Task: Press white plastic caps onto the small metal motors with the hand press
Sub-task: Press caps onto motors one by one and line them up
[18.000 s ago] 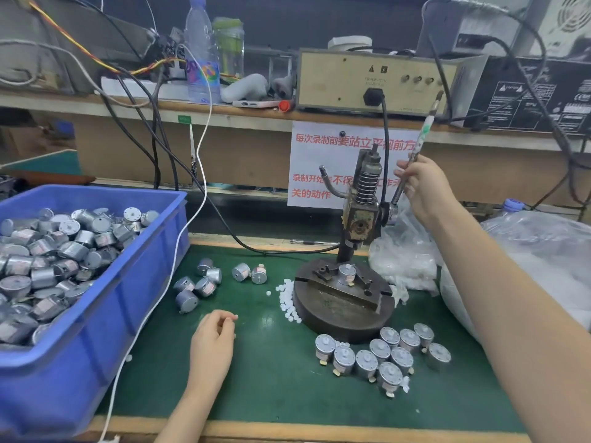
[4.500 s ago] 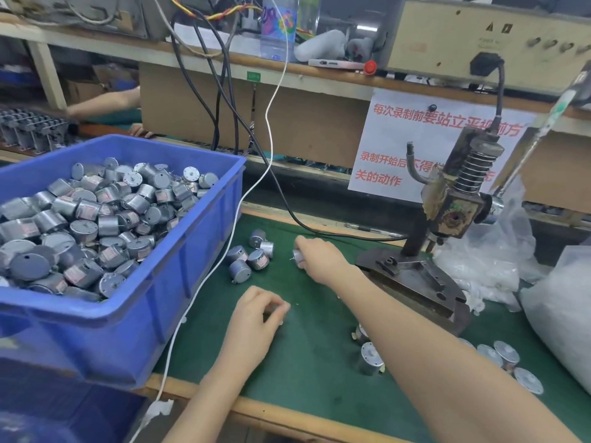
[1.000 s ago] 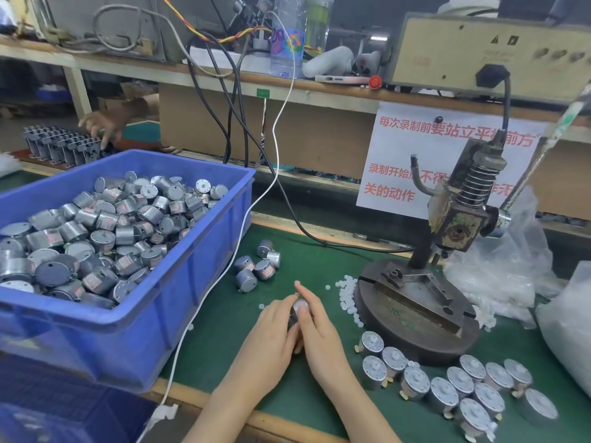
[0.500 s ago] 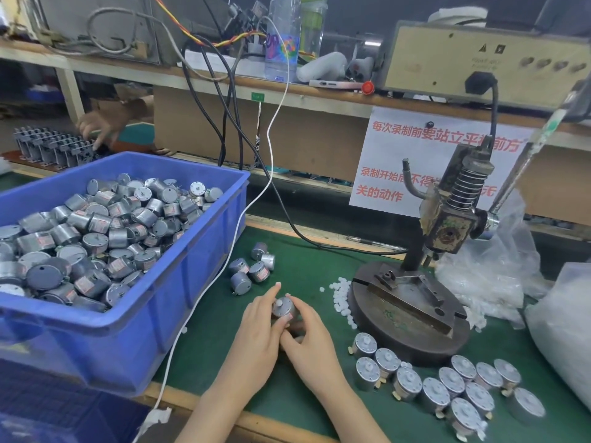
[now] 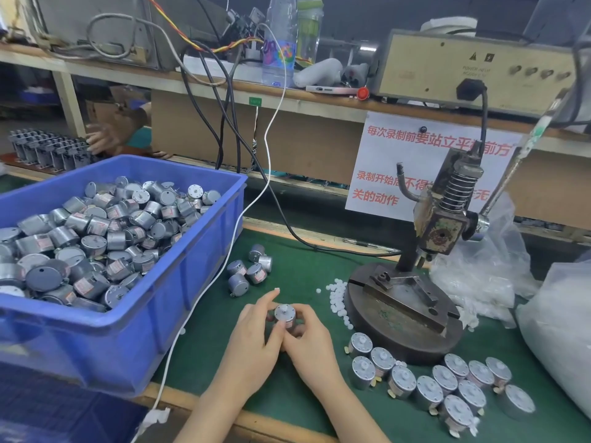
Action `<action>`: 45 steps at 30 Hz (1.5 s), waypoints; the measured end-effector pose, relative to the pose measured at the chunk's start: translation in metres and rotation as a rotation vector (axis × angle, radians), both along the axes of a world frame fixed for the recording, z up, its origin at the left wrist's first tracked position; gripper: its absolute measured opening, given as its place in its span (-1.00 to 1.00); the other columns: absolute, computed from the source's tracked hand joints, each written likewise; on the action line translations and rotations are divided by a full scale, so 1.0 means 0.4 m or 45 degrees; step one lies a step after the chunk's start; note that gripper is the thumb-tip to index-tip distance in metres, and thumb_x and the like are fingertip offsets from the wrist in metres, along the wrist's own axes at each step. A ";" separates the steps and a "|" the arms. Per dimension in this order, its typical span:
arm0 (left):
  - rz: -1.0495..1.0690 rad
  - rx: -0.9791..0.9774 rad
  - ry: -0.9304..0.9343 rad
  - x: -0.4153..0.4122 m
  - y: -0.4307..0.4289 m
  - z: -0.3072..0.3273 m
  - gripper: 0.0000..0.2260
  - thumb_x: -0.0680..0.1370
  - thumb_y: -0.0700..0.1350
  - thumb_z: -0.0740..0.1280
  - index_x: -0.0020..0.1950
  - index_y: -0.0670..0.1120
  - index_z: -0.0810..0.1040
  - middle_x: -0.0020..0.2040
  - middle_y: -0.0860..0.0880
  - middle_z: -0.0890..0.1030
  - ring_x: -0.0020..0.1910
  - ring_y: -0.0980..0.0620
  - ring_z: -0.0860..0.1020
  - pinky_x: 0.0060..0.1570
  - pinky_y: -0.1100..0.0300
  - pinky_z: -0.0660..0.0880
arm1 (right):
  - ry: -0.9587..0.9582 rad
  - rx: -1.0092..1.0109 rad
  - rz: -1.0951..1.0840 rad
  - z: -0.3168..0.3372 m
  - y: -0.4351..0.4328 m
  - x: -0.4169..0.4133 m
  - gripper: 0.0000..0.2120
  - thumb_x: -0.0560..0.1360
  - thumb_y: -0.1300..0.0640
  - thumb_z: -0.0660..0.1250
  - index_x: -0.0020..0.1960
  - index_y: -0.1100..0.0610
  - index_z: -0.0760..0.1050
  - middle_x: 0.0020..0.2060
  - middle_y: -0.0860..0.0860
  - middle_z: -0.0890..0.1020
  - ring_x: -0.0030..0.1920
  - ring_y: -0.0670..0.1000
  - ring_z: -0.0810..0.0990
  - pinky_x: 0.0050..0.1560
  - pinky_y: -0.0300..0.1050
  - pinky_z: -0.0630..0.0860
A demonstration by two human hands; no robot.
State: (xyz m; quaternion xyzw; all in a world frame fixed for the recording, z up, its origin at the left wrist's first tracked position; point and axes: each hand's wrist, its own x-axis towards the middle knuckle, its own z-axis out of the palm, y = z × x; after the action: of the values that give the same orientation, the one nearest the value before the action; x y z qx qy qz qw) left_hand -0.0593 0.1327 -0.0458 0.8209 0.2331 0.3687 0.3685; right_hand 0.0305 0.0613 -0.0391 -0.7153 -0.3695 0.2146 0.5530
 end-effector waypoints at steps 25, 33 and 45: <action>0.362 0.090 0.266 0.018 0.015 0.010 -0.86 0.56 -0.19 0.20 -0.02 -0.09 0.55 -0.14 0.08 0.48 -0.12 0.06 0.47 -0.22 0.22 0.29 | -0.813 -0.543 -0.749 0.129 -0.220 0.372 -0.57 0.42 -0.12 0.40 0.18 0.13 0.57 0.25 0.15 0.44 0.26 0.17 0.33 0.26 0.05 0.30; 0.374 0.086 0.284 0.017 0.016 0.011 -0.87 0.55 -0.19 0.21 -0.04 -0.10 0.55 -0.12 0.03 0.51 -0.14 0.01 0.49 -0.19 0.16 0.38 | -0.700 -0.494 -0.884 0.106 -0.223 0.377 -0.33 0.39 -0.19 0.39 0.36 0.16 0.35 0.21 0.17 0.48 0.25 0.17 0.41 0.26 0.14 0.36; 0.367 0.104 0.315 0.021 0.019 0.007 -0.87 0.55 -0.18 0.21 -0.06 -0.10 0.55 -0.16 0.05 0.49 -0.14 0.04 0.47 -0.21 0.19 0.34 | -0.210 0.277 -0.753 0.225 -0.249 0.395 -0.51 0.57 0.18 0.15 0.47 0.14 0.16 0.41 0.08 0.32 0.38 0.00 0.30 0.30 -0.13 0.23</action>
State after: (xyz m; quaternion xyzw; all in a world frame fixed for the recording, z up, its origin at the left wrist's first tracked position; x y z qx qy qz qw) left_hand -0.0508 0.1404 -0.0431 0.8324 0.3766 0.3229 0.2469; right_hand 0.1885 -0.0383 0.0511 -0.7434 -0.2101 -0.0548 0.6326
